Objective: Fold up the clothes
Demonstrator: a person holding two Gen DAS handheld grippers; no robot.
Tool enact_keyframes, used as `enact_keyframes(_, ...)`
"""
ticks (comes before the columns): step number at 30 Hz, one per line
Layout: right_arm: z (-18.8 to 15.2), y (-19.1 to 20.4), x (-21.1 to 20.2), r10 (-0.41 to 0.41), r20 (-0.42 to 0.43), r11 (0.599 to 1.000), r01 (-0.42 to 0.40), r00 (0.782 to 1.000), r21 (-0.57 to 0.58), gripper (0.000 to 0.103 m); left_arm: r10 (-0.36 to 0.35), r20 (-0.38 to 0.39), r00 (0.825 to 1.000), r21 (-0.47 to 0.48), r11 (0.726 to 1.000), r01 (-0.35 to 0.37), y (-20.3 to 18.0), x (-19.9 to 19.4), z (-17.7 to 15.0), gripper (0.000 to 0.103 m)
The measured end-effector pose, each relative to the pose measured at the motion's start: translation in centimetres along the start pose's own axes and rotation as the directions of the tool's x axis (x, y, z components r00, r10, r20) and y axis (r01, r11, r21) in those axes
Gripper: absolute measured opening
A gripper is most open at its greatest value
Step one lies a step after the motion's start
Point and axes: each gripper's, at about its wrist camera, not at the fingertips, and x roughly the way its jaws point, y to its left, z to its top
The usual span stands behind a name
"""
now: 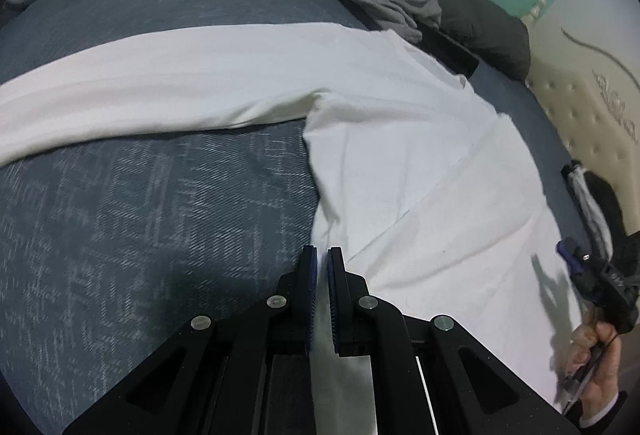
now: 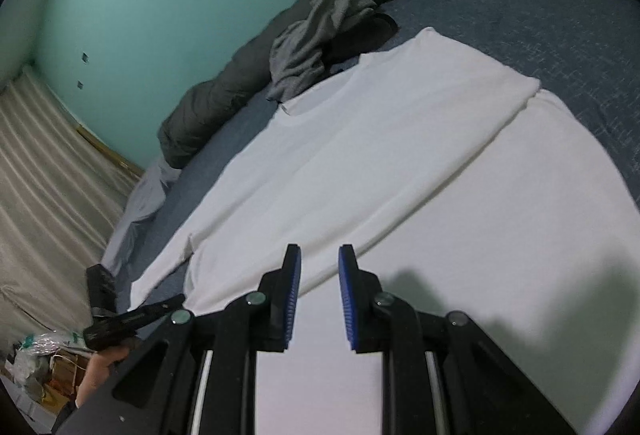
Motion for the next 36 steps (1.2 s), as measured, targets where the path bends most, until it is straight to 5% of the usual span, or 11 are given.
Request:
enact_keyframes(10, -0.2, -0.4, 0.3, 0.052, 0.002, 0.998, -0.052, 0.999, 0.026, 0.019, 0.042, 0.055, 0.998, -0.097, 0.995, -0.037, 2.0, -1.9, -0.1, 0.000)
enact_keyframes(15, -0.2, 0.4, 0.4, 0.079, -0.006, 0.997, -0.079, 0.997, 0.014, 0.019, 0.020, 0.026, 0.999, -0.059, 0.998, -0.018, 1.3, -1.2, 0.0, 0.000)
enact_keyframes(18, -0.1, 0.9, 0.3, 0.090, -0.001, 0.996, -0.090, 0.996, -0.005, 0.019, 0.024, -0.007, 1.000, -0.028, 0.999, -0.024, 0.7, -0.5, -0.2, 0.005)
enact_keyframes(23, -0.2, 0.9, 0.5, 0.103, -0.002, 0.995, -0.103, 0.995, 0.011, 0.019, 0.013, -0.005, 1.000, -0.013, 1.000, -0.013, -0.1, -0.3, 0.2, 0.028)
enact_keyframes(25, -0.2, 0.9, 0.6, 0.109, -0.006, 0.994, -0.109, 0.994, 0.016, 0.019, 0.028, -0.008, 1.000, 0.003, 1.000, -0.028, -0.4, 0.1, 0.4, 0.028)
enact_keyframes(28, -0.2, 0.8, 0.6, 0.110, -0.006, 0.994, -0.110, 0.994, 0.016, 0.019, 0.030, -0.008, 1.000, -0.003, 1.000, -0.030, -0.5, 0.4, 0.6, 0.027)
enact_keyframes(31, 0.0, 0.7, 0.6, 0.113, -0.004, 0.993, -0.113, 0.994, 0.022, 0.019, 0.036, -0.004, 0.999, -0.033, 0.999, -0.036, 0.2, 0.4, 0.8, 0.006)
enact_keyframes(36, 0.0, 0.8, 0.5, 0.118, 0.000, 0.993, -0.118, 0.993, 0.021, 0.019, 0.018, 0.025, 1.000, -0.113, 0.993, -0.015, 1.6, -0.7, 0.7, 0.004)
